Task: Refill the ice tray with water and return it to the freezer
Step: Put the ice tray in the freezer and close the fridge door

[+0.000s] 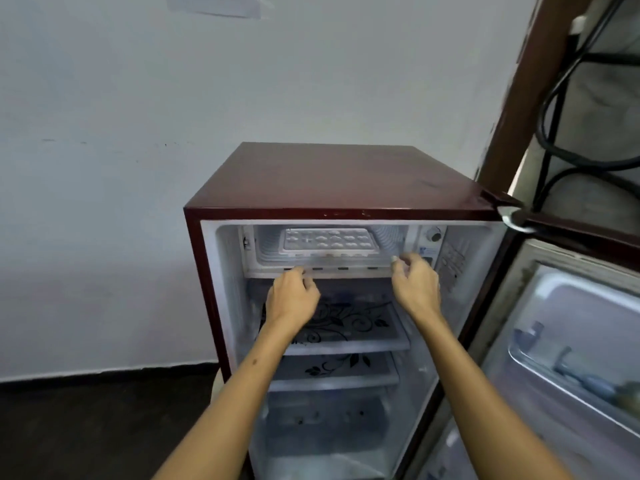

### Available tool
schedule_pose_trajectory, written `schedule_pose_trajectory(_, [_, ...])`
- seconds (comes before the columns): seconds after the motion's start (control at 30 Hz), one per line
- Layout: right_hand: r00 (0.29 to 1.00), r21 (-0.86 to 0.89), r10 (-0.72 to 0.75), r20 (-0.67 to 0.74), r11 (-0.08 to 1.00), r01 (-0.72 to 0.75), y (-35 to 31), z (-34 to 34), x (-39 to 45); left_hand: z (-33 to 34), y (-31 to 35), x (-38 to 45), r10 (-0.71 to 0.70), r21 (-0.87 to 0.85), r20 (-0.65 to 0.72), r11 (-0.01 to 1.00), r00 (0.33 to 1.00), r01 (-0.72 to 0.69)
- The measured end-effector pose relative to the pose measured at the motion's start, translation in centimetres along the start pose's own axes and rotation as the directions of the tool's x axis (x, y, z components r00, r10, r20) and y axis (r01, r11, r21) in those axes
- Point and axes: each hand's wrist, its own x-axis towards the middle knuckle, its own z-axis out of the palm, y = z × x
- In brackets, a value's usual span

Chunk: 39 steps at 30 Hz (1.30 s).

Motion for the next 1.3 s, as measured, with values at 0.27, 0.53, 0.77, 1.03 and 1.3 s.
schedule_pose_trajectory(0.27, [0.983, 0.169, 0.113, -0.148, 0.982, -0.088, 4.8, -5.5, -14.5, 0.3, -0.5, -14.0, 0.047, -0.133, -0.004, 0.99, 0.999, -0.047])
schedule_pose_trajectory(0.53, [0.933, 0.186, 0.197, -0.303, 0.972, -0.145, 10.9, -11.4, -21.9, 4.2, 1.9, -20.4, 0.108, -0.132, 0.164, 0.987, 0.981, -0.086])
schedule_pose_trajectory(0.77, [0.854, 0.153, 0.083, -0.514, 0.988, -0.003, 14.4, -19.9, -23.7, 8.4, 8.3, -25.1, 0.16, -0.262, 0.151, 0.958, 0.975, -0.117])
schedule_pose_trajectory(1.03, [0.465, -0.053, -0.086, -0.881, 0.995, 0.084, 22.5, -34.7, -25.4, 14.9, 18.2, -34.1, 0.303, -0.392, 0.088, 0.886, 0.949, -0.247])
schedule_pose_trajectory(1.3, [0.595, 0.52, 0.481, -0.644, 0.846, -0.121, 30.4, -45.0, -22.9, 19.4, 25.1, -42.4, 0.436, -0.48, 0.084, 0.806, 0.896, -0.347])
